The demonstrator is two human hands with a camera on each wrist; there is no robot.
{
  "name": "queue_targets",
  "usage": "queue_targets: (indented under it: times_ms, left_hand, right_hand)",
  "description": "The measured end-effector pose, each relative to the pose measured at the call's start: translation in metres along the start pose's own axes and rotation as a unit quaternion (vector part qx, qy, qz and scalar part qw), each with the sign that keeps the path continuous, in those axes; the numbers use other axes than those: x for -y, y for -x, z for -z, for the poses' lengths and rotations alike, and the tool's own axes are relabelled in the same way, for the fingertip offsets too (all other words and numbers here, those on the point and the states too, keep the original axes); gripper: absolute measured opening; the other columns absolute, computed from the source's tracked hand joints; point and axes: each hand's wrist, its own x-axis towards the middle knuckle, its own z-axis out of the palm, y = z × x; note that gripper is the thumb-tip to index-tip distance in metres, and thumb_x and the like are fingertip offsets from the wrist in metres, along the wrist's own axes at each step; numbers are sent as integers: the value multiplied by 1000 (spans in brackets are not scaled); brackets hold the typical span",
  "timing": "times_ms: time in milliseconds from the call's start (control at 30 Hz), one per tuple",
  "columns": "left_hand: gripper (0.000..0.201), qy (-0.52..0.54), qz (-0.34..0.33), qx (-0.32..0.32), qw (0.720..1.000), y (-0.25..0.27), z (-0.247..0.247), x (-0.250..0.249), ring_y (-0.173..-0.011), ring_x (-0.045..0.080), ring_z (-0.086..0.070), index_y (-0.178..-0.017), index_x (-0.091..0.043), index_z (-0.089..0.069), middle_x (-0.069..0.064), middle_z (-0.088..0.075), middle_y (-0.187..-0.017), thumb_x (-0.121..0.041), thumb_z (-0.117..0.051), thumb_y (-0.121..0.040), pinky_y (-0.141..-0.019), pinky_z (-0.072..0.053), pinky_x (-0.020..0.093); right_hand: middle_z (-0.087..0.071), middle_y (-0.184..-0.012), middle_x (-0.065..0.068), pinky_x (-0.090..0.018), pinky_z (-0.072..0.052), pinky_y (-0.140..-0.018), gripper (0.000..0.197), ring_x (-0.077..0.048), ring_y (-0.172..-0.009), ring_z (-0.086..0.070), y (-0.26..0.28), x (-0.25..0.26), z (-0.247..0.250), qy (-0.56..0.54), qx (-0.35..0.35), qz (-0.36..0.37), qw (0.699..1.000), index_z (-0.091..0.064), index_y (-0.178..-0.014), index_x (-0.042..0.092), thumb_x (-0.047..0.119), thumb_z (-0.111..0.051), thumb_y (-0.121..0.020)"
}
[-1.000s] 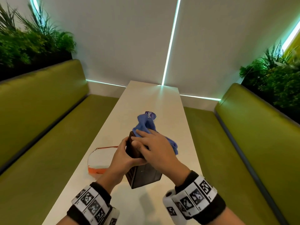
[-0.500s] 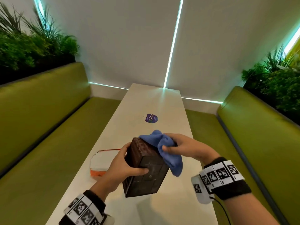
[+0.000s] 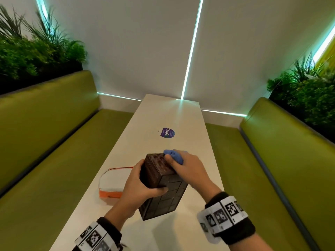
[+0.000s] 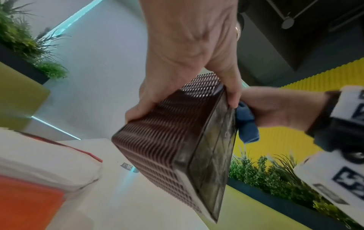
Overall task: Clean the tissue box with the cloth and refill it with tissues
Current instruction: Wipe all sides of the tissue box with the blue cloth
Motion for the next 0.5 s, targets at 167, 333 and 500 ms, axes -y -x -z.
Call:
queue_targets:
  times_ms: [167,333,500]
  left_hand:
    - [79,28,13,23,999,-3,-8,-2,-98,4,-68,-120,-29,-51,-9,-68,-106,7,-86,-59,-66,-55,15]
    - [102,96,51,35,993,-5,17,3,-101,8,-66,-124,-37,-52,-8,-69,-112,-25,-97,-33,-75,-59,29]
    - [81,217,91,89,968,-8,34,2,-99,34,-70,-122,-18,-59,14,-69,-115,-18,-88,-47,-73,-60,43]
  right_hand:
    - [-62,-129,11,-26,-43,-98,36,-10,-115,-56,15,34,-33,32,-25,108,993,-59,-126,35,46,-56,-92]
    - [-67,-85,0,-29,-48,-71,38,-13,-78,-61,-5,1,6,-35,4,-8,999,-67,-93,21,54,-49,-93]
    - [-72,-102,-5,-31,-56,-84,41,-21,-99,-68,11,-15,15,-405,51,-69,910,-65,-112,15,44,-51,-87]
